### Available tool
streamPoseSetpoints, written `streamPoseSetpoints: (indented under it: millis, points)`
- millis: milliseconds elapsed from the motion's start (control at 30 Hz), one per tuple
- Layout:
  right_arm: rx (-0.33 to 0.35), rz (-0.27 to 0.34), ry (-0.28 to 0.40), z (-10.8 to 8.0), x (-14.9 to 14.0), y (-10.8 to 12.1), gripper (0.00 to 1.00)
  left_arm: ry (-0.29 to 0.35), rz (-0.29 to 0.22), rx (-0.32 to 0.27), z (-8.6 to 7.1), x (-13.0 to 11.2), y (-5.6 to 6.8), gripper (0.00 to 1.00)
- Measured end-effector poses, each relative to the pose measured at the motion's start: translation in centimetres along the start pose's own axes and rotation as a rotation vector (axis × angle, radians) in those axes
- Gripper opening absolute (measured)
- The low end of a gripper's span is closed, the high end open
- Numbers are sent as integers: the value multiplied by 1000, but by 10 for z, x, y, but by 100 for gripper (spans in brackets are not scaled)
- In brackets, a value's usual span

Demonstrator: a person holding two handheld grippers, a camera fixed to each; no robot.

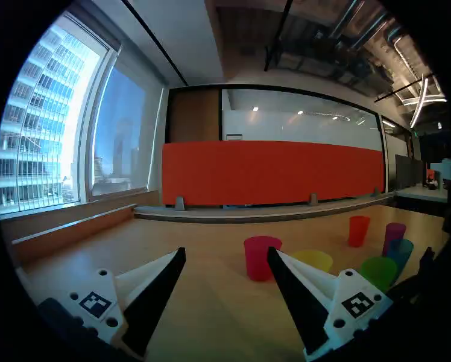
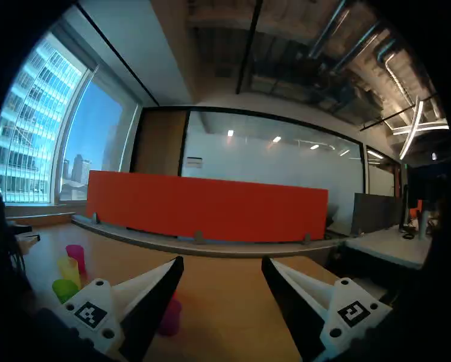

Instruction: Pour water

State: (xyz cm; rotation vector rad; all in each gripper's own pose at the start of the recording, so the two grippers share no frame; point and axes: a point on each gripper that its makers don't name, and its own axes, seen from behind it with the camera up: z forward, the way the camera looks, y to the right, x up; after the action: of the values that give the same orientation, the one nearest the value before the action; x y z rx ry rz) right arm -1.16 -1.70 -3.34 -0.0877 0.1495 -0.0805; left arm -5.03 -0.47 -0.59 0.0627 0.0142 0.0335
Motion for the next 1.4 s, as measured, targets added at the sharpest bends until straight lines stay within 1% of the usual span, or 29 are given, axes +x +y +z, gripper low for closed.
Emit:
streamPoseSetpoints:
  millis: [167,267,400,500,700,900,1000,1100,1400]
  points:
    - [13,14,10,11,-12,-6,100,0,0,0,0,0,0,100]
    - [36,20,15,14,-19,-13,100,0,-1,0,0,0,0,100]
    - [51,46,12,19,-30,-18,100,0,0,0,0,0,0,100]
    - [52,74,5,23,-38,-18,100,0,0,0,0,0,0,100]
    - [37,96,-15,27,-60,-9,100,0,0,0,-1,0,0,100]
    - [50,132,-27,27,-74,-9,100,0,0,0,-1,0,0,100]
    - [42,130,-28,28,-79,-5,100,0,0,0,-1,-1,-1,100]
    - [33,115,-37,30,-85,-3,100,0,0,0,-1,0,0,100]
    - [24,96,-51,34,-95,-3,100,0,0,0,0,0,0,100]
